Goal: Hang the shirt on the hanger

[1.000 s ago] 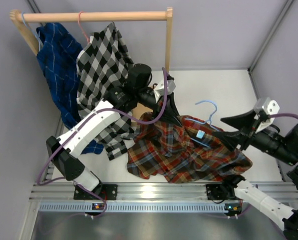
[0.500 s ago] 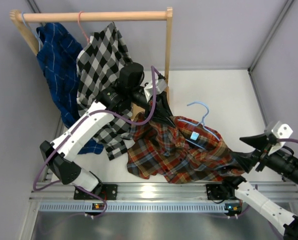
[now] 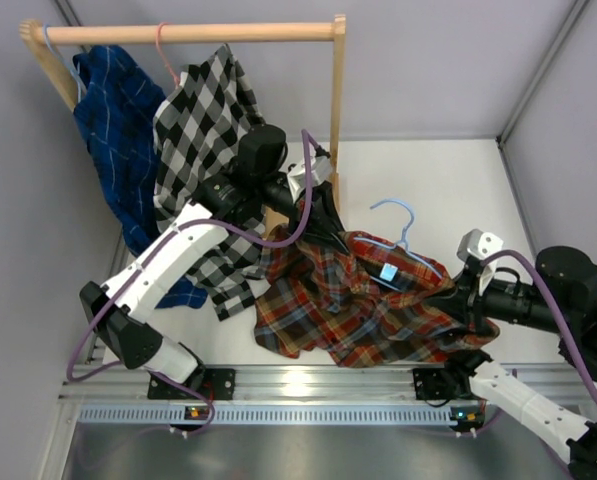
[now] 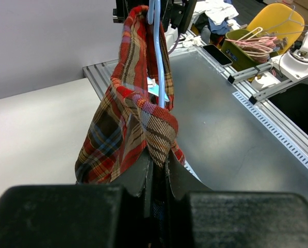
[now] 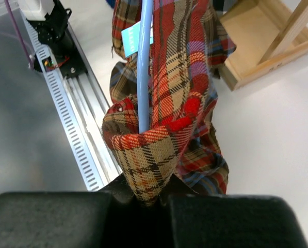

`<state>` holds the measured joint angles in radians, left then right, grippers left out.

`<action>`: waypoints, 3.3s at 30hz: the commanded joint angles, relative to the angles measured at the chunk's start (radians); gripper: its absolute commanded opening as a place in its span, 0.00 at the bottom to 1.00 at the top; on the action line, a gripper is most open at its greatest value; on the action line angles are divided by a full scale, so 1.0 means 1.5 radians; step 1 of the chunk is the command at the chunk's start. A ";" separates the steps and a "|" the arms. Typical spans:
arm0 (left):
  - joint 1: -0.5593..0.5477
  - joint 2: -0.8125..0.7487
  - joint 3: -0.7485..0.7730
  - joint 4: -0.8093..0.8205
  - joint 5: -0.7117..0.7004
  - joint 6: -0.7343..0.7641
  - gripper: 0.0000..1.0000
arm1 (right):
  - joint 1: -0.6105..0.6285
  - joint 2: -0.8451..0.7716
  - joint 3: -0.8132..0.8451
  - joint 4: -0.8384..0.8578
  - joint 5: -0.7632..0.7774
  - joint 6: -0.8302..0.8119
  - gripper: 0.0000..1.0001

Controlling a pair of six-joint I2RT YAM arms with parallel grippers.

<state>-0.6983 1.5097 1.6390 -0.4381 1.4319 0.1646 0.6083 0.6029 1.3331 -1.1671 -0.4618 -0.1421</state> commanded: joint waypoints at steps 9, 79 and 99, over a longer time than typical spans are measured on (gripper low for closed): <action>0.018 -0.061 0.052 0.020 -0.270 -0.037 0.58 | 0.005 -0.051 0.045 0.164 0.027 0.061 0.00; 0.101 -0.902 -0.620 -0.010 -1.230 -0.242 0.98 | 0.236 0.768 0.536 0.462 0.662 0.372 0.00; 0.147 -0.866 -0.617 -0.009 -1.190 -0.250 0.98 | 0.228 0.803 0.593 0.391 0.625 0.357 0.99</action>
<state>-0.5011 0.1913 0.7097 -0.4725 -0.3748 -0.1925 0.9363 1.9110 2.2467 -0.6292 0.4629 0.4118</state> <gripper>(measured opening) 0.983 0.849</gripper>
